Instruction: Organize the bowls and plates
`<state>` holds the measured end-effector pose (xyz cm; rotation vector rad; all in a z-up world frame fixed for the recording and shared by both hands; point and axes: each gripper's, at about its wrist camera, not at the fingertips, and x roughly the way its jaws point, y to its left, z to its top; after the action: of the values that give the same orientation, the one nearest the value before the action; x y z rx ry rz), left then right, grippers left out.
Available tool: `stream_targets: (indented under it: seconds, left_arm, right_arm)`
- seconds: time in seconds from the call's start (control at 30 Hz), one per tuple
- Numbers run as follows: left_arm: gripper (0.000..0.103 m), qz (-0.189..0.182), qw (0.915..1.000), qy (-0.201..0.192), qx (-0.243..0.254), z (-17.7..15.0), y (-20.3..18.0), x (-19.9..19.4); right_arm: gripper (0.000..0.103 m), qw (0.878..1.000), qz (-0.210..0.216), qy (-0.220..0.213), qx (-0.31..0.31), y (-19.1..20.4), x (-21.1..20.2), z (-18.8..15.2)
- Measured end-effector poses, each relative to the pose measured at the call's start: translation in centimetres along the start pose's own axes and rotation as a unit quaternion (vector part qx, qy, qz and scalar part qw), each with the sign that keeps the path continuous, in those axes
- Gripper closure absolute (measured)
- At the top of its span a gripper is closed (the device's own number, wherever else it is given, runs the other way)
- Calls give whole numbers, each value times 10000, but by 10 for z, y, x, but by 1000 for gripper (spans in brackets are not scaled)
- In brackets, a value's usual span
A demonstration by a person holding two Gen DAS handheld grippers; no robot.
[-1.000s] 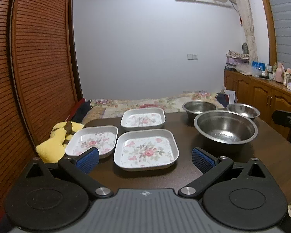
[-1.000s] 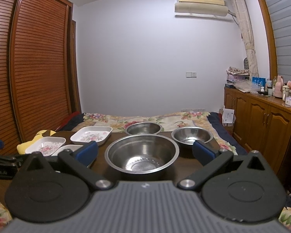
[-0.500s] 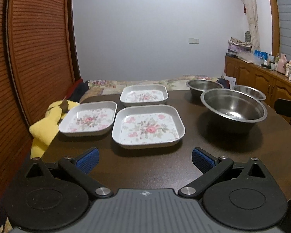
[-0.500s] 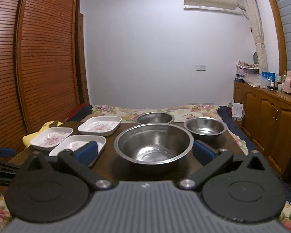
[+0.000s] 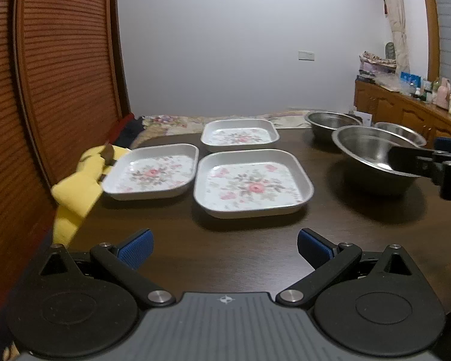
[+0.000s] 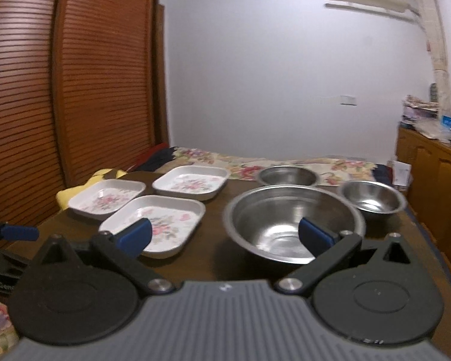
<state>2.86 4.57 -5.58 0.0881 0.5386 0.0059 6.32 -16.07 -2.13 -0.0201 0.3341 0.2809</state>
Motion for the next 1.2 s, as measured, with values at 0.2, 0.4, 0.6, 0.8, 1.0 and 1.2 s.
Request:
stream_targets:
  seconds: [0.2,0.4,0.6,0.8,1.0,1.2]
  left_arm:
    - [0,156,9998,-87,81,9,24,12]
    - [0,304,9993,-90,176,21,47,29]
    - [0,147,9998,-11,131,30,65,49]
    - [2,-175,9998,24,91,35,74,67]
    - [19,-747,9971,112,-25,41,76,86]
    - [40,-1197,9925,235,39,44,71,101]
  right_arm:
    - [0,9990,363,124,-212,22,21,5]
    - [12,9973,619,276,-284,37,43,5]
    - [18,9952,761,500,-346,49,66,2]
    - [27,9939,765,754,-254,50,86,0]
    - [39,9933,636,943,-228,52,99,-6]
    - [45,9934,415,1071,-4,46,109,-7]
